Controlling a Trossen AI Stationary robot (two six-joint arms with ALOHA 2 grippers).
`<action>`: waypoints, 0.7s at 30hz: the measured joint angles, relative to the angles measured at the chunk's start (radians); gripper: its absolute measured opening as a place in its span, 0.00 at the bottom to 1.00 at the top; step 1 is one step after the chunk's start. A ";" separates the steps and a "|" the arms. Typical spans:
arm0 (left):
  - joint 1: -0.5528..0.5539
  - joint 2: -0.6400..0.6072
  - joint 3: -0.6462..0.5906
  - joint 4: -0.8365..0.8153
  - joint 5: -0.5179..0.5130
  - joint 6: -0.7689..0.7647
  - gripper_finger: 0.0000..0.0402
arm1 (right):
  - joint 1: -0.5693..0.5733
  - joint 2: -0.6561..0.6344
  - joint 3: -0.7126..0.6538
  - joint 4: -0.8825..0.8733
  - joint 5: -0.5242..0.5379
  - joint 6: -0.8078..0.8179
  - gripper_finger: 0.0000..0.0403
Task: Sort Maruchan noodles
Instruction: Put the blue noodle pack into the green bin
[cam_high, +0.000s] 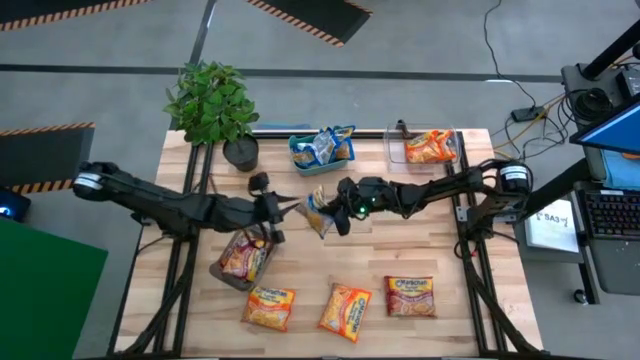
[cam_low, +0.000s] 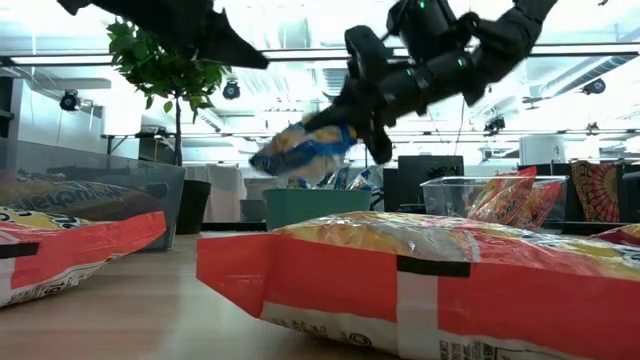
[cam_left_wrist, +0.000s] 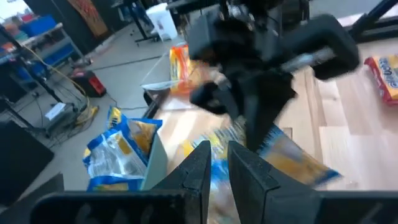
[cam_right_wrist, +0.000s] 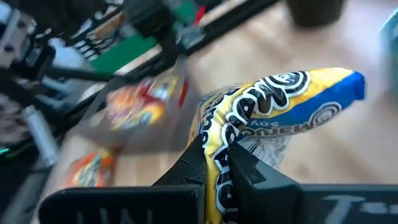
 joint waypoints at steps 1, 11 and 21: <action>0.000 -0.018 -0.011 0.002 -0.001 0.004 0.09 | -0.005 -0.014 0.019 -0.033 0.023 -0.023 0.03; 0.000 -0.095 -0.057 0.001 0.000 0.007 0.09 | -0.094 0.026 0.419 -0.575 0.470 -0.323 0.03; 0.000 -0.091 -0.060 -0.021 0.000 0.015 0.09 | -0.244 0.249 0.735 -0.811 0.502 -0.420 0.03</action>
